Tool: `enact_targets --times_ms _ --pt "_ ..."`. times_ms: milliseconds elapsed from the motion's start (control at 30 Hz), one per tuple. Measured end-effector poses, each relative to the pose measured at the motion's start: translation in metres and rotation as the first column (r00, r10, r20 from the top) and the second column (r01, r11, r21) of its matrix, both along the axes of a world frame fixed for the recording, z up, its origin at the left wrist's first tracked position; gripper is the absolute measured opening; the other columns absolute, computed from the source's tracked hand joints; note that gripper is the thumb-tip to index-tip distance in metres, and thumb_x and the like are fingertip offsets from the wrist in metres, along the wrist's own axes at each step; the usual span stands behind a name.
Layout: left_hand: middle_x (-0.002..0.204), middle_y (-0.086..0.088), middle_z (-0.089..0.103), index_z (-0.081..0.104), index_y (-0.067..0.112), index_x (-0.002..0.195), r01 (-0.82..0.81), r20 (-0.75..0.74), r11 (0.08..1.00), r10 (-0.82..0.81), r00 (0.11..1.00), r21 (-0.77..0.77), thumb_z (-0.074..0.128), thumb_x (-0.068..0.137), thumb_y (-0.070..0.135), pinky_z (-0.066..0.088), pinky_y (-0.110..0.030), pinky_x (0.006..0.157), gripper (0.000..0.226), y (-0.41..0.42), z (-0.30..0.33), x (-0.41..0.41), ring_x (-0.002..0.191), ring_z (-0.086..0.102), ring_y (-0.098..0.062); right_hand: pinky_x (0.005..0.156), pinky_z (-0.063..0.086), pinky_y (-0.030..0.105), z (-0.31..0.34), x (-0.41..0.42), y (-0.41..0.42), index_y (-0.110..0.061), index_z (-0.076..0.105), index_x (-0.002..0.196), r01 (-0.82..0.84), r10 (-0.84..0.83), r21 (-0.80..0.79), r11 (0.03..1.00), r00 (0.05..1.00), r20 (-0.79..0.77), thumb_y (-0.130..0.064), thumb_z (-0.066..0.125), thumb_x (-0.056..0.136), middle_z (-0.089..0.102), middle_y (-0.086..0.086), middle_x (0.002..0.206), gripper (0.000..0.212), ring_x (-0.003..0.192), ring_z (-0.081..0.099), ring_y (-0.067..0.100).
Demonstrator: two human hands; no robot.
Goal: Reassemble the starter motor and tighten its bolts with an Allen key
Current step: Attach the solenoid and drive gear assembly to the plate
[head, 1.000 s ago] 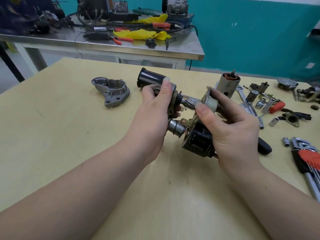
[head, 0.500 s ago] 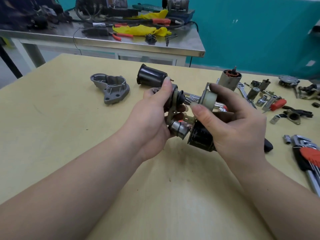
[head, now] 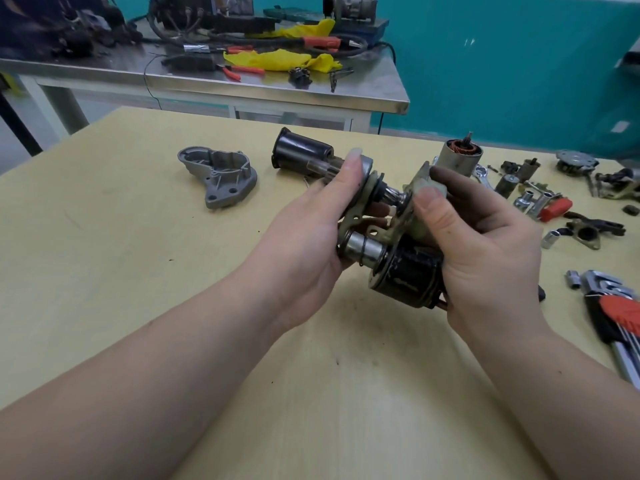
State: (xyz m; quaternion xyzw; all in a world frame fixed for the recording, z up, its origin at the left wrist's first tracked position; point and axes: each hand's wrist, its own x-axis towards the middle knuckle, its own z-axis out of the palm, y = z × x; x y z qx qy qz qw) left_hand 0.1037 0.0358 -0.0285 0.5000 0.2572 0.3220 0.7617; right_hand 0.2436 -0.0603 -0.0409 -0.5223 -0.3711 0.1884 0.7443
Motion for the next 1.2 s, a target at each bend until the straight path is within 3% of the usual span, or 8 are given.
enact_targets --times_ms 267,400,567,667,767,900,1067,1200 --pt "0.126 0.008 0.077 0.063 0.030 0.136 -0.055 -0.063 0.978 0.069 0.996 0.202 0.062 0.093 0.071 0.041 -0.060 0.120 0.059 -0.004 -0.002 0.000 0.130 0.067 -0.019 0.073 0.062 0.067 -0.004 0.003 0.000 -0.018 0.078 0.118 -0.136 0.129 -0.017 0.991 0.968 -0.215 -0.048 0.089 0.080 0.077 0.017 0.115 0.050 0.088 0.079 0.044" --pt "0.130 -0.006 0.071 0.048 0.014 0.143 0.087 0.030 0.981 -0.094 0.995 0.175 0.076 0.092 0.021 0.057 -0.041 0.100 0.059 -0.003 -0.006 -0.003 0.126 0.069 -0.023 0.077 0.062 0.067 -0.005 0.003 -0.001 -0.017 0.078 0.118 -0.128 0.129 0.019 0.992 0.968 -0.215 -0.046 0.089 0.081 0.077 0.017 0.115 0.048 0.094 0.078 0.045" --pt "0.139 -0.019 0.067 0.036 0.007 0.152 0.210 0.151 0.967 -0.231 0.961 0.144 0.065 0.085 -0.011 0.050 -0.052 0.115 0.075 -0.002 -0.005 -0.008 0.135 0.064 -0.041 0.082 0.059 0.072 -0.007 0.007 -0.001 -0.018 0.075 0.124 -0.145 0.150 0.039 0.989 0.968 -0.202 -0.044 0.088 0.085 0.077 0.020 0.117 0.048 0.098 0.077 0.047" --pt "0.138 -0.023 0.067 0.034 0.002 0.153 0.221 0.180 0.967 -0.241 0.954 0.129 0.061 0.085 -0.014 0.042 -0.062 0.120 0.075 -0.001 -0.004 -0.008 0.138 0.059 -0.047 0.081 0.060 0.070 -0.006 0.005 -0.002 -0.020 0.077 0.122 -0.168 0.176 0.056 0.984 0.965 -0.196 -0.043 0.088 0.085 0.078 0.018 0.116 0.045 0.097 0.078 0.046" --pt "0.132 -0.015 0.068 0.033 0.000 0.154 0.257 0.187 0.956 -0.280 0.942 0.141 0.058 0.086 -0.015 0.042 -0.063 0.118 0.074 0.004 -0.001 -0.011 0.139 0.058 -0.048 0.084 0.060 0.069 -0.003 0.004 -0.002 -0.022 0.077 0.121 -0.167 0.175 0.058 0.984 0.968 -0.182 -0.046 0.090 0.082 0.078 0.016 0.118 0.047 0.100 0.078 0.044" --pt "0.138 -0.024 0.063 0.034 -0.004 0.155 0.253 0.212 0.957 -0.278 0.937 0.139 0.057 0.085 -0.015 0.046 -0.058 0.116 0.074 0.003 0.002 -0.011 0.140 0.056 -0.050 0.084 0.062 0.064 0.000 -0.001 -0.004 -0.025 0.078 0.120 -0.138 0.145 0.053 0.989 0.976 -0.160 -0.050 0.092 0.077 0.078 0.012 0.118 0.051 0.103 0.078 0.041" --pt "0.137 -0.021 0.065 0.049 -0.001 0.147 0.234 0.265 0.967 -0.251 0.931 0.097 0.057 0.086 -0.014 0.054 -0.047 0.109 0.062 -0.001 0.001 -0.008 0.138 0.060 -0.045 0.078 0.066 0.035 0.007 -0.008 -0.008 -0.025 0.078 0.123 -0.047 0.051 0.056 0.997 0.997 -0.060 -0.059 0.088 0.077 0.080 -0.001 0.115 0.058 0.102 0.079 0.020" --pt "0.138 -0.023 0.065 0.049 0.000 0.146 0.240 0.251 0.965 -0.261 0.932 0.110 0.056 0.087 -0.016 0.055 -0.045 0.107 0.062 -0.001 0.001 -0.006 0.138 0.060 -0.046 0.080 0.066 0.049 0.008 -0.003 -0.008 -0.026 0.080 0.115 -0.116 0.122 0.057 0.992 0.986 -0.116 -0.051 0.086 0.081 0.080 0.004 0.113 0.042 0.099 0.080 0.030"
